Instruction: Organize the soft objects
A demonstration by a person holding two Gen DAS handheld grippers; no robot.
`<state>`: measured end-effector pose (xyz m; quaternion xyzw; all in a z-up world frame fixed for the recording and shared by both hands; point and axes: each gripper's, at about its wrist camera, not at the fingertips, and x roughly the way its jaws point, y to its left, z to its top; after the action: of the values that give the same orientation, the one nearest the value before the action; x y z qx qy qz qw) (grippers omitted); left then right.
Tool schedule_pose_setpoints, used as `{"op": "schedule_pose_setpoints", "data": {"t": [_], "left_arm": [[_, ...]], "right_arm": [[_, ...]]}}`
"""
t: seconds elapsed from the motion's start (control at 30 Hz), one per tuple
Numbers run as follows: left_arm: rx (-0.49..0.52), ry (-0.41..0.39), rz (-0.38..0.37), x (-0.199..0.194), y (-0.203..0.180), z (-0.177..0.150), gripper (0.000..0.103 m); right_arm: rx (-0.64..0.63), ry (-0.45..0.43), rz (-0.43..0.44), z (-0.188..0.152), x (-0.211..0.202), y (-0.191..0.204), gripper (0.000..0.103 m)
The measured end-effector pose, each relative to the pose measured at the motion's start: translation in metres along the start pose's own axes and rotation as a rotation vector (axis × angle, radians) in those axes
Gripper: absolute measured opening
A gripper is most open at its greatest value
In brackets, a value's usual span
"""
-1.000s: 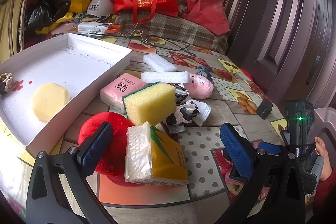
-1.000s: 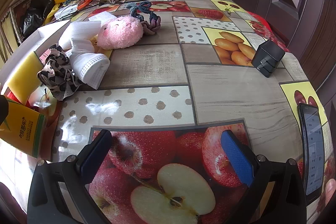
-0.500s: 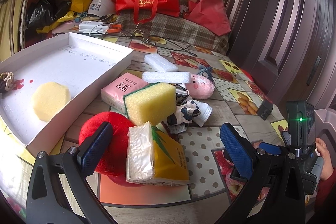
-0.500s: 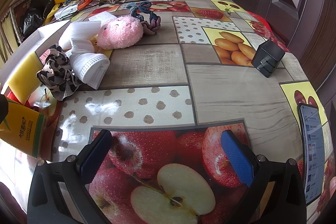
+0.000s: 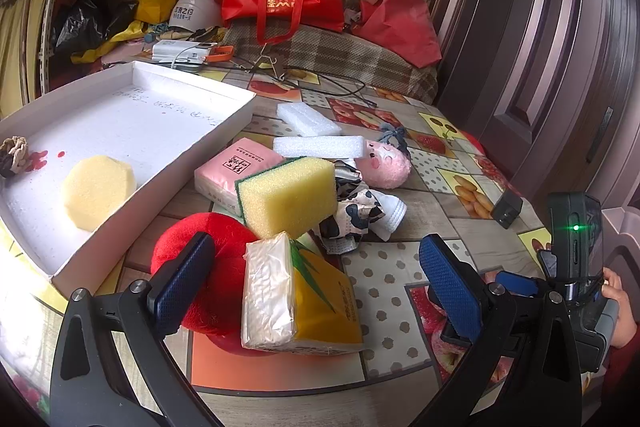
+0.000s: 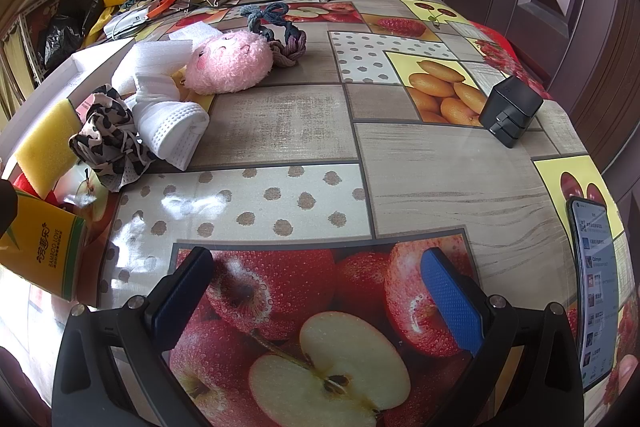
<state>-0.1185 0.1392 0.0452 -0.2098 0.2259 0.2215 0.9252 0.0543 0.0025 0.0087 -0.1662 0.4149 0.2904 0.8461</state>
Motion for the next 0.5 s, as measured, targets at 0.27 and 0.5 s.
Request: {"op": "schedule_pose_setpoints", "data": {"t": [0.27,0.5], "left_arm": [[-0.001,0.0,0.0,0.0001,0.0,0.0002,0.103],[-0.001,0.001,0.004,0.0002,0.001,0.0006,0.103]], "right_arm": [[0.0,0.0,0.0,0.0,-0.0001,-0.0002,0.103],[0.0,0.0,0.0,0.0001,0.0002,0.0002,0.103]]}}
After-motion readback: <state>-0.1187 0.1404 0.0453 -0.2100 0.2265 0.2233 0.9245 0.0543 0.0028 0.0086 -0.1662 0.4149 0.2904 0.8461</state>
